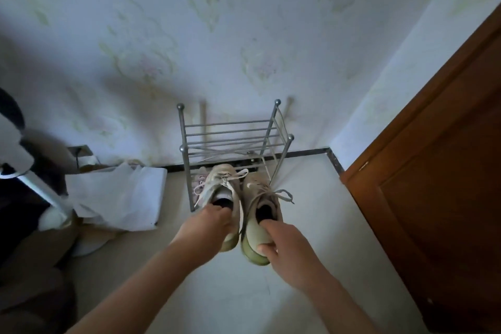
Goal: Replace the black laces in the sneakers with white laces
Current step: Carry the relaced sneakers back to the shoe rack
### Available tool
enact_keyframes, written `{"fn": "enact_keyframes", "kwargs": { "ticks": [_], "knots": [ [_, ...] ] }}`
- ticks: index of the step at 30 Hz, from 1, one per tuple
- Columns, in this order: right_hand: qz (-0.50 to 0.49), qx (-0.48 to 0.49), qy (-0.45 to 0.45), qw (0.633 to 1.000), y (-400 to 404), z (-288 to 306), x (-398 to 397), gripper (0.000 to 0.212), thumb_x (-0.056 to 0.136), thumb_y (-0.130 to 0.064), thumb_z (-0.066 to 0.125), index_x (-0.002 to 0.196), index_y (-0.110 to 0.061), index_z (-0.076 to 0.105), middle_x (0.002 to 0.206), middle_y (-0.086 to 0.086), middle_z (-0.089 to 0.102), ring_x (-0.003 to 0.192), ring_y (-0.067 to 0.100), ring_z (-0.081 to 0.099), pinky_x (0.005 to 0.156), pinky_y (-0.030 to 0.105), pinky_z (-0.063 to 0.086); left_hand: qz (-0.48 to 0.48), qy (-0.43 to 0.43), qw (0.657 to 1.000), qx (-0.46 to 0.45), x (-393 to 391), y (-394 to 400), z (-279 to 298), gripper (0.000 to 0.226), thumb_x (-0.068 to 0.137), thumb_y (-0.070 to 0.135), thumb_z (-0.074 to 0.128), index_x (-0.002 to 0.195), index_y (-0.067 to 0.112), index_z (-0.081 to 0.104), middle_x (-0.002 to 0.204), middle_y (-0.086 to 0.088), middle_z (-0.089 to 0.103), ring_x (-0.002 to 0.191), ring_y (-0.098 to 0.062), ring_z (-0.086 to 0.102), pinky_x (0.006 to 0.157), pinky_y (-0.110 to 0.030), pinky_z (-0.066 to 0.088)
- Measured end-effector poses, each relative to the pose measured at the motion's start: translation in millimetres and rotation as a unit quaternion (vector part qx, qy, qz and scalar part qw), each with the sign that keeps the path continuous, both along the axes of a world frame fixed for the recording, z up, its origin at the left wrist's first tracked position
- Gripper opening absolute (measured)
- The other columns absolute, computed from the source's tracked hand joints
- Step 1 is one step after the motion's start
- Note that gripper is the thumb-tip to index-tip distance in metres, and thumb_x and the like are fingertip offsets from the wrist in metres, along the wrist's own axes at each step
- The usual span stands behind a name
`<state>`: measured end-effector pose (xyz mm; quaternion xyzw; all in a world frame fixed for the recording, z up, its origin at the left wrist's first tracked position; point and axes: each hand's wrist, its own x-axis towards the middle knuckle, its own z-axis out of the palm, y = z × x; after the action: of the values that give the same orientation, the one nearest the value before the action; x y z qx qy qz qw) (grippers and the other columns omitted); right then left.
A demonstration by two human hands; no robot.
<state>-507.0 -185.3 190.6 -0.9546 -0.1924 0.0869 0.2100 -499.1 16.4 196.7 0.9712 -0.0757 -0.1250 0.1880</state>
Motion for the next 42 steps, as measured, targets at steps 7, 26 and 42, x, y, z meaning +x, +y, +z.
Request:
{"fn": "enact_keyframes", "kwargs": {
  "ticks": [7, 26, 42],
  "knots": [
    [0.041, -0.047, 0.017, 0.998, -12, 0, 152, 0.025, 0.088, -0.027, 0.051, 0.111, -0.018, 0.051, 0.113, 0.000, 0.056, 0.105, 0.022, 0.049, 0.084, 0.031, 0.037, -0.010, 0.021, 1.000, -0.005, 146, -6, -16, 0.018, 0.097, 0.032, 0.043, 0.104, 0.023, 0.057, 0.106, 0.005, 0.053, 0.094, -0.017, 0.057, 0.079, -0.029, 0.048],
    [0.113, -0.186, -0.033, 0.975, 83, -151, 496, 0.045, 0.032, -0.020, 0.089, 0.068, -0.024, 0.063, 0.057, -0.006, 0.054, 0.053, 0.013, 0.054, 0.053, 0.023, 0.034, 0.040, 0.107, 0.993, 0.041, 464, 43, -155, 0.021, 0.096, 0.018, 0.045, 0.115, 0.016, 0.053, 0.116, -0.001, 0.053, 0.114, -0.017, 0.048, 0.085, -0.027, 0.044],
    [0.130, -0.172, 0.101, 0.971, 79, -235, 537, 0.050, 0.024, -0.006, 0.083, 0.065, -0.019, 0.058, 0.054, -0.004, 0.055, 0.048, 0.016, 0.054, 0.049, 0.021, 0.039, 0.090, 0.219, 0.972, -0.003, 483, 15, -236, 0.037, 0.092, 0.009, 0.044, 0.126, 0.023, 0.049, 0.126, -0.002, 0.049, 0.120, -0.022, 0.044, 0.094, -0.028, 0.040]
  ]
}}
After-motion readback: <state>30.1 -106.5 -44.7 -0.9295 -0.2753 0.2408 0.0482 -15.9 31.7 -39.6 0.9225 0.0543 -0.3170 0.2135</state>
